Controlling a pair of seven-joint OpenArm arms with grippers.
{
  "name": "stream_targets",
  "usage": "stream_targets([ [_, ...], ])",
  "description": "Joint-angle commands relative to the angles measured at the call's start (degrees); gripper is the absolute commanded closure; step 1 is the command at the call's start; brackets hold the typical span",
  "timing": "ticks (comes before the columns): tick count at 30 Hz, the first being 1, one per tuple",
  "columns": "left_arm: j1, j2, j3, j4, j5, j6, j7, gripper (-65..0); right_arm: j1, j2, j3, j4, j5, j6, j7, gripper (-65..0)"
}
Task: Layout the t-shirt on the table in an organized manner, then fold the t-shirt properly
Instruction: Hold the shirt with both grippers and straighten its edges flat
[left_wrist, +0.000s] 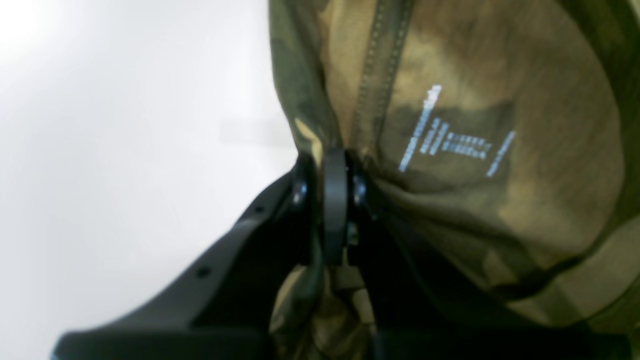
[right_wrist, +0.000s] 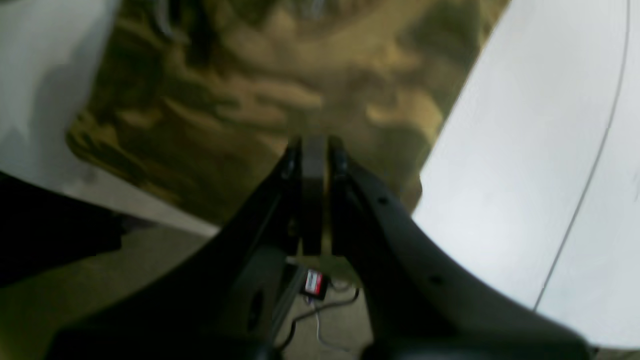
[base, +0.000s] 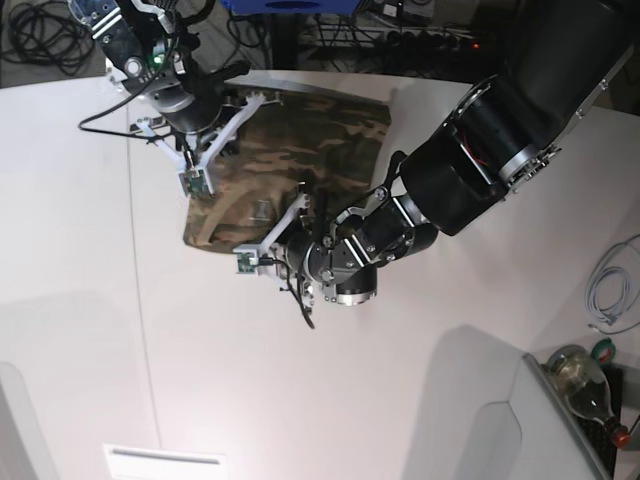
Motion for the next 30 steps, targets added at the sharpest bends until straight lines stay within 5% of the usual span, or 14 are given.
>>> stream_targets([
  [1,-0.84,-0.05,-0.2,0.08,0.86,0.29,1.14,0.0,-0.35,0.11,0.15,1.23,-0.27,-0.13,1.1,-1.4],
  [17,0.92,-0.05,-0.2,-0.01,0.95,0.29,1.23,0.0,-0.44,0.11,0.24,-10.28,-0.27,-0.13,6.02,-1.4],
  [30,0.83,-0.05,-0.29,-0.01,0.95,0.29,1.23,0.0,2.11,0.11,-4.16,1.5,-0.35,-0.13,1.1,-1.4],
])
